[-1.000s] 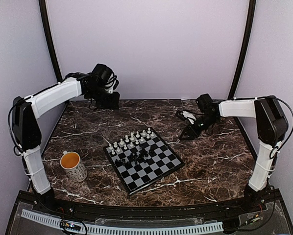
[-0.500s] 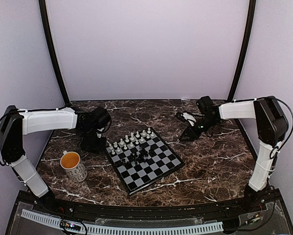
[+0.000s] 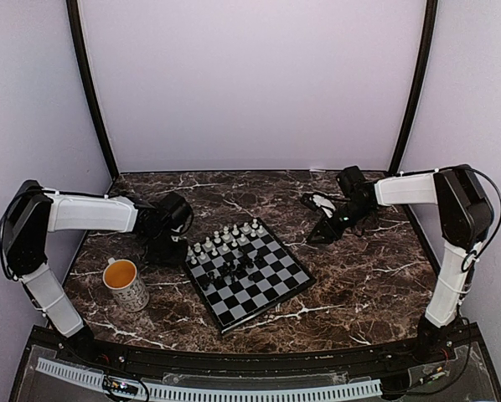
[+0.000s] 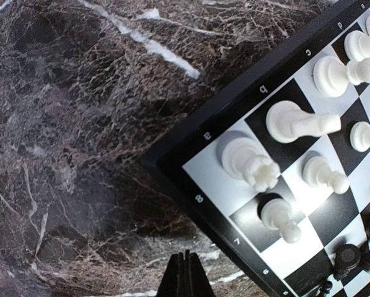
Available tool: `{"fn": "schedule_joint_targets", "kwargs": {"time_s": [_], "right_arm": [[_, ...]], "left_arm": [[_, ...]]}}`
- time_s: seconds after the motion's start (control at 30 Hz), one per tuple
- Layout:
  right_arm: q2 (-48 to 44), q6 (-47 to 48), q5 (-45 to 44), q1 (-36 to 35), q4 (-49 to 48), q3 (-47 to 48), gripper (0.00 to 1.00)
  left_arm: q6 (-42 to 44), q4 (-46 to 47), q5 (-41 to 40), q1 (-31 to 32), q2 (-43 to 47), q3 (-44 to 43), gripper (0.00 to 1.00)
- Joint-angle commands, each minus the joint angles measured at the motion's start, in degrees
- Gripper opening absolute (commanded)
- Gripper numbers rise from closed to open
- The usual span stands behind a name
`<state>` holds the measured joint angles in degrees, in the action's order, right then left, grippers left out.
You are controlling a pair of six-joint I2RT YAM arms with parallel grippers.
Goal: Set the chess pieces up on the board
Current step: Position the chessboard at the center of the board.
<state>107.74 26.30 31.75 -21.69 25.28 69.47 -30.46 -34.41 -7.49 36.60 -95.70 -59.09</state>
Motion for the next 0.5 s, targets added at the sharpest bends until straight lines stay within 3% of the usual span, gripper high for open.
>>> {"fn": "schedule_joint_targets", "kwargs": {"time_s": [0.0,0.47], "right_arm": [[-0.3,1.1,0.8,0.2,-0.5,-0.5,0.45],[0.7,1.9,1.2,0.1,0.5,-0.3,0.44]], "left_arm": [[0.7,4.6,1.0,0.1,-0.7,1.0,0.0],[3.8,9.0,3.4,0.2,-5.6,-2.3,0.0]]}}
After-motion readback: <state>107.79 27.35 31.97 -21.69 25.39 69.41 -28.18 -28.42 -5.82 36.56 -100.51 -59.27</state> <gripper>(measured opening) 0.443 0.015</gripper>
